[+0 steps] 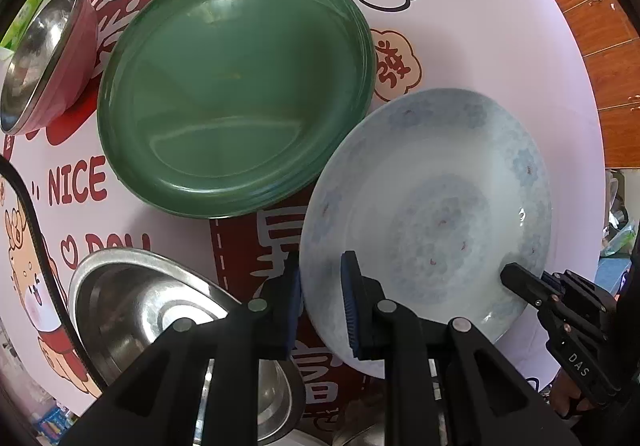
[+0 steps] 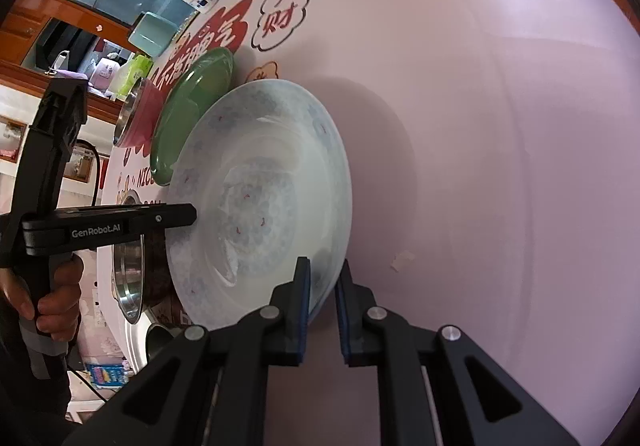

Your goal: Organize plates and bowls

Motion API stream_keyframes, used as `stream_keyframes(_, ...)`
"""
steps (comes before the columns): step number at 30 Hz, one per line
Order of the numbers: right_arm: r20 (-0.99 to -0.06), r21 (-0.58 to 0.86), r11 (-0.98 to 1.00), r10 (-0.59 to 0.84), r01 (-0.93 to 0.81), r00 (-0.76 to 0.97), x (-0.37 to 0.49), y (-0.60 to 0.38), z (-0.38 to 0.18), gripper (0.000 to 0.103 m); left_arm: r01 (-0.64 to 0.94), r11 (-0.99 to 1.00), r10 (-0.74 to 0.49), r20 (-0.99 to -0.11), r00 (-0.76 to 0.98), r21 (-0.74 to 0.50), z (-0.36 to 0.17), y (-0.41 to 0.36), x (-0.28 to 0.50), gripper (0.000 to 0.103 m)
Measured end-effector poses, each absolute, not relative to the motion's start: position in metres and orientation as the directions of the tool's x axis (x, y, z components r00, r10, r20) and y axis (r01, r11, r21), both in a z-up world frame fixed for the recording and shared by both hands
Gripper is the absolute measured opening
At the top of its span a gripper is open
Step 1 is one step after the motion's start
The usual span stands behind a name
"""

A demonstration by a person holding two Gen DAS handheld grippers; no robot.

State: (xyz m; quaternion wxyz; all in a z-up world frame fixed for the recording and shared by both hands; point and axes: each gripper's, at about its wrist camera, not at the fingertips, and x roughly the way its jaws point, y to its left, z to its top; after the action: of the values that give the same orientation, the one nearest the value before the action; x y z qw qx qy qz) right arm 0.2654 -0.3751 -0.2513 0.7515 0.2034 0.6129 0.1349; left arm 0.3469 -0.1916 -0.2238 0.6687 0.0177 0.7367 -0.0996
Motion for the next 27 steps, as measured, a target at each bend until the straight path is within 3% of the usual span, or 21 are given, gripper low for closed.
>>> stream_keyframes(27, -0.810, 0.467, 0.883, 0.448, -0.045, 0.378, 0.253, -0.370, -0.182, 0.011, 0.136, 0.982, -0.143, -0.987, 0.078, -0.132, -0.127, -0.163, 0.314, 0.017)
